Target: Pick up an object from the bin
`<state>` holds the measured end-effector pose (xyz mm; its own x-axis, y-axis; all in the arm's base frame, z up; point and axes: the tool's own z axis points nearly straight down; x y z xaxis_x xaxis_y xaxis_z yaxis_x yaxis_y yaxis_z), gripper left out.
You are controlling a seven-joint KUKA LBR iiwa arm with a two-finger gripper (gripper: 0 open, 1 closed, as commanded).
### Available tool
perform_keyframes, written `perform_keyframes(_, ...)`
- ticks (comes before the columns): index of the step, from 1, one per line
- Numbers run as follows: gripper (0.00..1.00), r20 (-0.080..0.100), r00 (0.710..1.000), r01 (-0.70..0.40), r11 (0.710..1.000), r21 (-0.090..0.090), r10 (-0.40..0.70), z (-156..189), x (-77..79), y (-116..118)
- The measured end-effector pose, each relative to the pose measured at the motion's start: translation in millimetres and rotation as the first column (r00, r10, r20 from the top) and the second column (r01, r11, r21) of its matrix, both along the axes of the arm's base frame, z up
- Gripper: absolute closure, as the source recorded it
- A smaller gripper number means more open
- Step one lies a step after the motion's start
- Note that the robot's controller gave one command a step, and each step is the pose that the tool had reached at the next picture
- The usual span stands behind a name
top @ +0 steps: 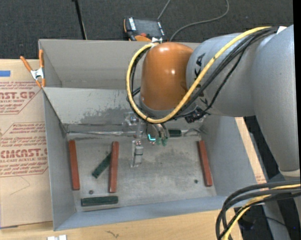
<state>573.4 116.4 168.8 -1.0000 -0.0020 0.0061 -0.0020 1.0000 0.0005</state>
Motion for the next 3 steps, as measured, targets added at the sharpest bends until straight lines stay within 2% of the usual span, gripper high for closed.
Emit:
perform_keyframes(1,0.00,-0.001,0.981,-0.192,0.981,-0.001,0.192,-101.5,-2.1,40.3)
perform_keyframes(2,0.00,0.008,0.711,-0.703,0.711,0.001,0.703,-99.3,-22.8,65.9)
perform_keyframes(3,1.00,0.008,0.713,-0.701,0.713,0.001,0.701,-99.2,-22.4,65.2)
